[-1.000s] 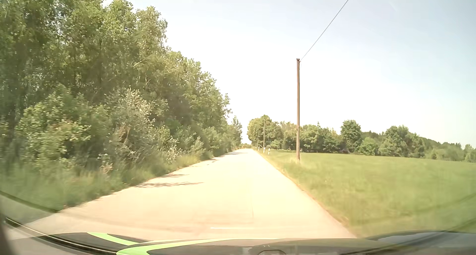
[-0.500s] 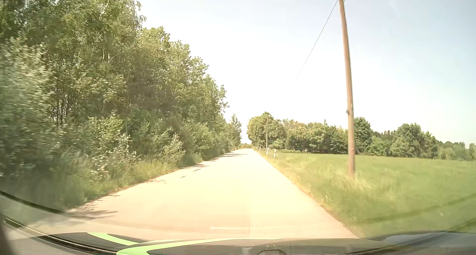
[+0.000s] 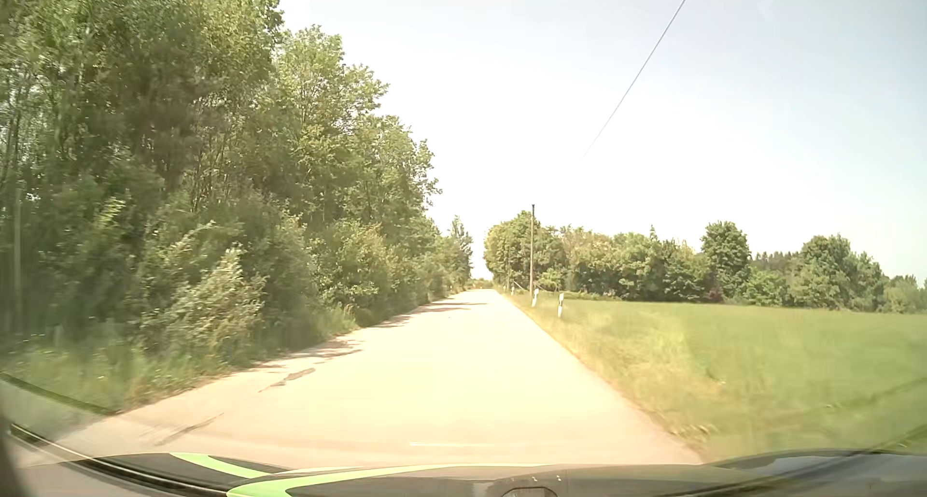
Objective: Follow the waypoints while adhering to traffic rules and regulations
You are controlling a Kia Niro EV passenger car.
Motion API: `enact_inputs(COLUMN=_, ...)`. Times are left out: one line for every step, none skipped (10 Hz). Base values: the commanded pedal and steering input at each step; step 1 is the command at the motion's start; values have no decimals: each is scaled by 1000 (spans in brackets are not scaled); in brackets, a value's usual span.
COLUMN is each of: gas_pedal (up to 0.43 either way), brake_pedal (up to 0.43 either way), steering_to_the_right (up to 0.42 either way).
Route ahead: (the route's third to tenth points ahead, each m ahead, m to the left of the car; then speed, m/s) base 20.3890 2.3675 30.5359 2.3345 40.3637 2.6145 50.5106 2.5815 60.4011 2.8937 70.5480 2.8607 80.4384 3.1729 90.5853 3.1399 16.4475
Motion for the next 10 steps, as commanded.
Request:
enact_inputs(gas_pedal=197, brake_pedal=0, steering_to_the_right=-2)
enact_inputs(gas_pedal=197, brake_pedal=0, steering_to_the_right=-1)
enact_inputs(gas_pedal=197, brake_pedal=0, steering_to_the_right=-2)
enact_inputs(gas_pedal=197, brake_pedal=0, steering_to_the_right=-1)
enact_inputs(gas_pedal=189, brake_pedal=0, steering_to_the_right=-1)
enact_inputs(gas_pedal=169, brake_pedal=0, steering_to_the_right=-1)
enact_inputs(gas_pedal=169, brake_pedal=0, steering_to_the_right=-1)
enact_inputs(gas_pedal=169, brake_pedal=0, steering_to_the_right=0)
enact_inputs(gas_pedal=169, brake_pedal=0, steering_to_the_right=1)
enact_inputs(gas_pedal=169, brake_pedal=0, steering_to_the_right=2)
